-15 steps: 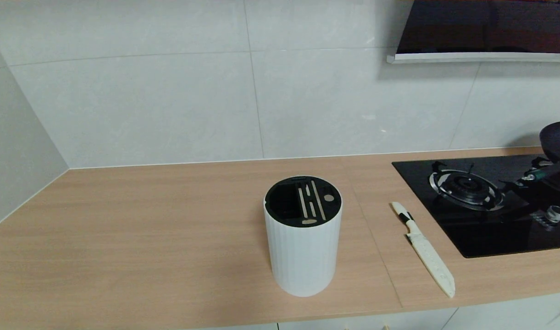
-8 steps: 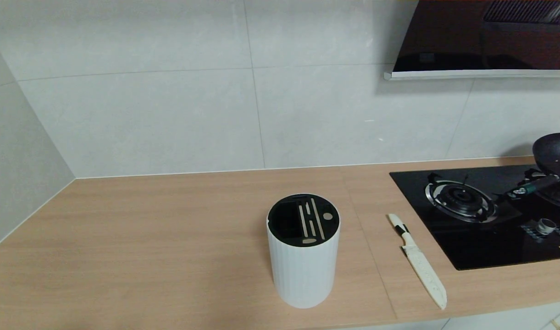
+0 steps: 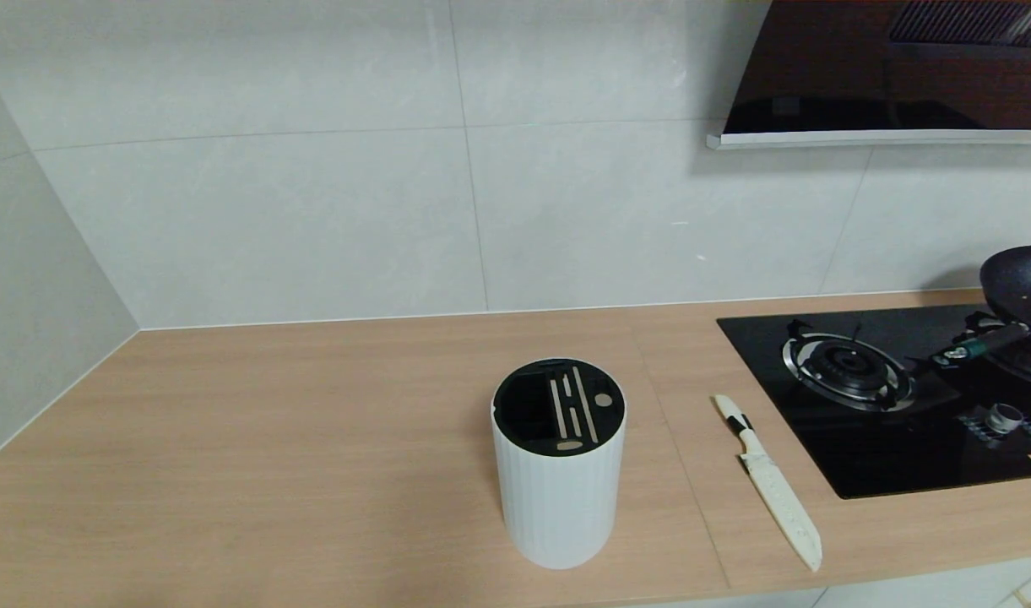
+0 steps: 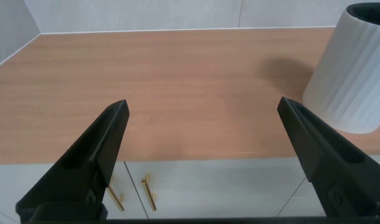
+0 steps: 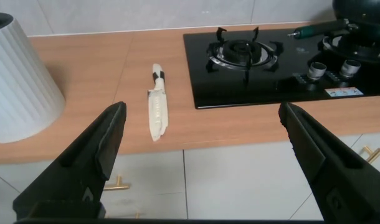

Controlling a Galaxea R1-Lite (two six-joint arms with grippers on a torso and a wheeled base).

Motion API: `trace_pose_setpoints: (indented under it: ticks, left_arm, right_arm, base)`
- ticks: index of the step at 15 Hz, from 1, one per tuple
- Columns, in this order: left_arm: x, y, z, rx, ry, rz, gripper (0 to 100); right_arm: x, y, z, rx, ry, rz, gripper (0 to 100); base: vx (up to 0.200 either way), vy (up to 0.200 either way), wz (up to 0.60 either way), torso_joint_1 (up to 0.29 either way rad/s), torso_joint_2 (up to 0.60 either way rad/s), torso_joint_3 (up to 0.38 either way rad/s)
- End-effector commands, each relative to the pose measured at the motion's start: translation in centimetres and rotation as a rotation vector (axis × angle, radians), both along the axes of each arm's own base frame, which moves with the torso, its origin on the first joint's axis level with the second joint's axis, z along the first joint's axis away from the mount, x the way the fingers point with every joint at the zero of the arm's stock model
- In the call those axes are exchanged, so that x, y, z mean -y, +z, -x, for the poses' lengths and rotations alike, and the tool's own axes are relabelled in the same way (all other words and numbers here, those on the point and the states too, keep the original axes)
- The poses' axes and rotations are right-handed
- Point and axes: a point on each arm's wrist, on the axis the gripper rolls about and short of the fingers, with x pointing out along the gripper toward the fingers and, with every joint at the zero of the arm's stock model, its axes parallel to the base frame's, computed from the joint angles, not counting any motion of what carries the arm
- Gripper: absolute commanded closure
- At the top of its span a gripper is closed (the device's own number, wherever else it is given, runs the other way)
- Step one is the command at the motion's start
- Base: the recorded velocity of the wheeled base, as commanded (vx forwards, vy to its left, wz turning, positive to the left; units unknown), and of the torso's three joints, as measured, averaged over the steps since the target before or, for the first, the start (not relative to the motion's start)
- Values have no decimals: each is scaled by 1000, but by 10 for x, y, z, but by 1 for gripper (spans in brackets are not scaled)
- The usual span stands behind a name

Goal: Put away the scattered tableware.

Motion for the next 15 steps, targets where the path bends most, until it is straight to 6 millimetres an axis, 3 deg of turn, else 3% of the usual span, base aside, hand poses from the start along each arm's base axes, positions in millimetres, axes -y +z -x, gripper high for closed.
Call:
trace_pose_setpoints:
  ticks: [1,3,5,7,9,11,13,15]
  left_arm:
    - [0,0,0,0,1,0,0]
    - [0,0,0,0,1,0,0]
    - [0,0,0,0,1,0,0]
    - [0,0,0,0,1,0,0]
    - [0,0,0,0,1,0,0]
    - [0,0,0,0,1,0,0]
    - [0,0,0,0,1,0,0]
    - [0,0,0,0,1,0,0]
  right_arm:
    - [0,0,0,0,1,13,0]
    - [0,11,-1,2,19,34,0]
    - [-1,52,-2,24,116,-20,0]
    - [-2,71,-19,-68,155,-27,0]
    - [-5,93,-72,-308,141,-30,0]
    - [-7,100,-112,-420,134,-30,0]
    - [-15,96,-161,-503,168,-20,0]
    - [-24,78,-202,-601,189,-5,0]
  base:
    - [0,0,0,0,0,0]
    - [0,0,0,0,0,0]
    - [0,0,0,0,0,0]
    - [0,0,0,0,0,0]
    - [0,0,0,0,0,0]
    - [0,0,0,0,0,0]
    - [0,0,0,0,0,0]
    - [0,0,0,0,0,0]
